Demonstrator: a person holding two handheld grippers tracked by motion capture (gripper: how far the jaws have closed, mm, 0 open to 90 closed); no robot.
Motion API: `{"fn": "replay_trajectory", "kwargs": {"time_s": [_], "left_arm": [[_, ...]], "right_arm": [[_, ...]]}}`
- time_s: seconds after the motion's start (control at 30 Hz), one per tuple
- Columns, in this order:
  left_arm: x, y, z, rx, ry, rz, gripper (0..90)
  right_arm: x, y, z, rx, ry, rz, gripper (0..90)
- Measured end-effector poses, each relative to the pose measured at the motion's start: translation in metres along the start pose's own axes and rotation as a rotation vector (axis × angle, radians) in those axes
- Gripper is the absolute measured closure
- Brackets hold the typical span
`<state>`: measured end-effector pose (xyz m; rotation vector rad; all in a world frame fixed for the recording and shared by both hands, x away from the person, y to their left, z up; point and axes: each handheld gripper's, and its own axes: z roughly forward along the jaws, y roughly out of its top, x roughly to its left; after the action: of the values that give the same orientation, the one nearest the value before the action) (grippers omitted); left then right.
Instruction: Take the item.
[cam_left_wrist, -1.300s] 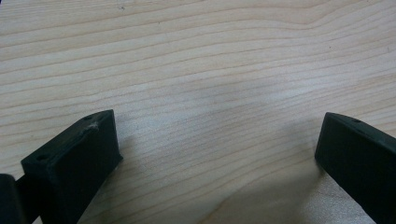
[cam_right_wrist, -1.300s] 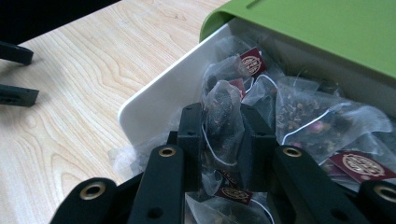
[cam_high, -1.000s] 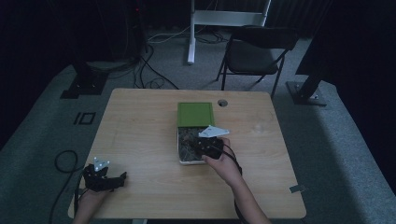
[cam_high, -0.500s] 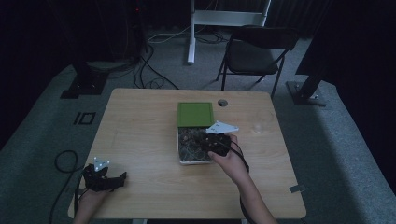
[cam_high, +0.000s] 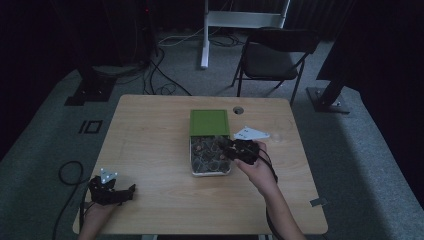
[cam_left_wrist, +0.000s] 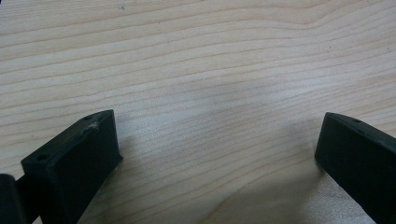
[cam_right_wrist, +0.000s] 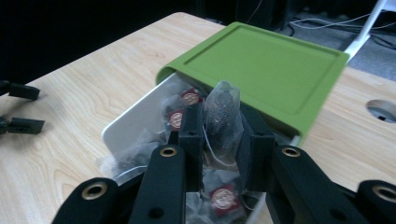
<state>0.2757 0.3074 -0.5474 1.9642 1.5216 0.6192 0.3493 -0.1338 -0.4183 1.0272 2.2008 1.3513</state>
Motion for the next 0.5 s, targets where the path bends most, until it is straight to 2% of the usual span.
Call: {"fn": "replay_trajectory", "kwargs": {"time_s": [0.27,0.5], "left_arm": [[0.0,0.0,0.0,0.0,0.0,0.0,0.2],[0.0,0.0,0.0,0.0,0.0,0.0,0.2]], "right_arm": [[-0.017,0.003,-0.016,-0.017,-0.05,-0.001,74.5],[-0.032,0.003,-0.027,-0.036,-0.079,0.024,74.5]]}}
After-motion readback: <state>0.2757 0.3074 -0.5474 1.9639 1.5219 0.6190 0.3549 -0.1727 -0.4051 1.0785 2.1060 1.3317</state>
